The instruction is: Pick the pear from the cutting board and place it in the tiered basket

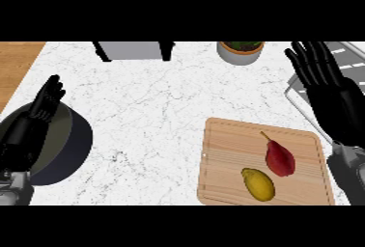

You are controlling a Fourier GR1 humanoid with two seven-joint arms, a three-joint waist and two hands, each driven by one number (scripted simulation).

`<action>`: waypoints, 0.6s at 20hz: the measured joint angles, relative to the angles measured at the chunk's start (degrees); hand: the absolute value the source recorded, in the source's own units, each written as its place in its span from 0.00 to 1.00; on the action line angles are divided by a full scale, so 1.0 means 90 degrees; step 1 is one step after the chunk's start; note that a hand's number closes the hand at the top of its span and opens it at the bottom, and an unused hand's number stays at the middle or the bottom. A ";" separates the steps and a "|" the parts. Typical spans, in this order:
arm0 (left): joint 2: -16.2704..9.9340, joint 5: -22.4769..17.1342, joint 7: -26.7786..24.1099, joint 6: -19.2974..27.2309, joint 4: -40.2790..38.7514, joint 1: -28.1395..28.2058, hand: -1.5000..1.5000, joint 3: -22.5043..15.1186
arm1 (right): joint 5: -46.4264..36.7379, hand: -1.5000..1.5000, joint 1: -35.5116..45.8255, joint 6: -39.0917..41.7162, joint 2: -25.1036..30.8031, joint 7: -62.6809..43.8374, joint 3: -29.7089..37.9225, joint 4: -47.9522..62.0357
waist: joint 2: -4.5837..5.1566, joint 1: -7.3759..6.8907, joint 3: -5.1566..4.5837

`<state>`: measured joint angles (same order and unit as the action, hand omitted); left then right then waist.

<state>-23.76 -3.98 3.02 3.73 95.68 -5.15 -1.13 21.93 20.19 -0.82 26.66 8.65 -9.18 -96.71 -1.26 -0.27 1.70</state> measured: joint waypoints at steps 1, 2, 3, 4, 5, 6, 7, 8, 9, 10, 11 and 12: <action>0.0032 0.0051 -0.0029 0.0035 0.0050 0.0054 0.50 -0.0019 | 0.0160 1.00 -0.0069 0.0189 0.0012 0.0146 0.0127 0.0122 | 0.0031 -0.0005 -0.0039; 0.0094 0.0116 -0.0064 0.0104 0.0086 0.0092 0.50 -0.0053 | 0.0466 1.00 -0.0102 0.0481 0.0070 0.0223 0.0308 0.0254 | 0.0060 -0.0007 -0.0069; 0.0204 0.0179 -0.0064 0.0202 0.0057 0.0033 0.50 -0.0110 | 0.0792 1.00 -0.0086 0.0759 0.0069 0.0273 0.0447 0.0427 | 0.0093 -0.0002 -0.0091; 0.0305 0.0205 -0.0061 0.0280 0.0037 -0.0023 0.50 -0.0148 | 0.1132 1.00 -0.0109 0.1086 0.0083 0.0351 0.0595 0.0639 | 0.0127 -0.0002 -0.0105; 0.0435 0.0237 -0.0066 0.0382 0.0042 -0.0016 0.50 -0.0204 | 0.1509 1.00 -0.0125 0.1400 0.0112 0.0356 0.0755 0.0839 | 0.0154 -0.0013 -0.0114; 0.0566 0.0278 -0.0083 0.0492 0.0040 -0.0045 0.50 -0.0256 | 0.1881 1.00 -0.0144 0.1714 0.0130 0.0324 0.0879 0.1047 | 0.0186 -0.0016 -0.0119; 0.0614 0.0254 -0.0076 0.0517 0.0025 -0.0024 0.50 -0.0255 | 0.2244 1.00 -0.0200 0.1526 -0.0160 0.0440 0.1122 0.1168 | 0.0227 0.0069 -0.0058; 0.0737 0.0244 -0.0073 0.0559 0.0002 -0.0037 0.50 -0.0326 | 0.2140 0.00 -0.0264 0.1569 0.0041 0.0341 0.1178 0.1480 | 0.0261 0.0042 -0.0082; 0.0868 0.0260 -0.0056 0.0614 -0.0051 -0.0093 0.50 -0.0412 | 0.2298 0.00 -0.0307 0.1790 0.0083 0.0191 0.1169 0.1799 | 0.0290 0.0014 -0.0097; 0.0969 0.0266 -0.0033 0.0666 -0.0070 -0.0137 0.50 -0.0467 | 0.2599 0.00 -0.0379 0.2075 0.0006 0.0012 0.1109 0.2013 | 0.0310 -0.0013 -0.0103; 0.1050 0.0279 -0.0039 0.0703 -0.0090 -0.0157 0.50 -0.0517 | 0.2899 0.00 -0.0453 0.2409 -0.0081 -0.0154 0.1021 0.2192 | 0.0328 -0.0048 -0.0106; 0.1124 0.0294 -0.0021 0.0741 -0.0129 -0.0176 0.50 -0.0564 | 0.3187 0.00 -0.0508 0.2791 -0.0123 -0.0307 0.0953 0.2366 | 0.0334 -0.0069 -0.0109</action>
<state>-13.65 -1.34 2.83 10.39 94.52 -6.73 -6.20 50.62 15.62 24.30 25.55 5.89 -0.60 -75.42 1.74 -0.90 0.72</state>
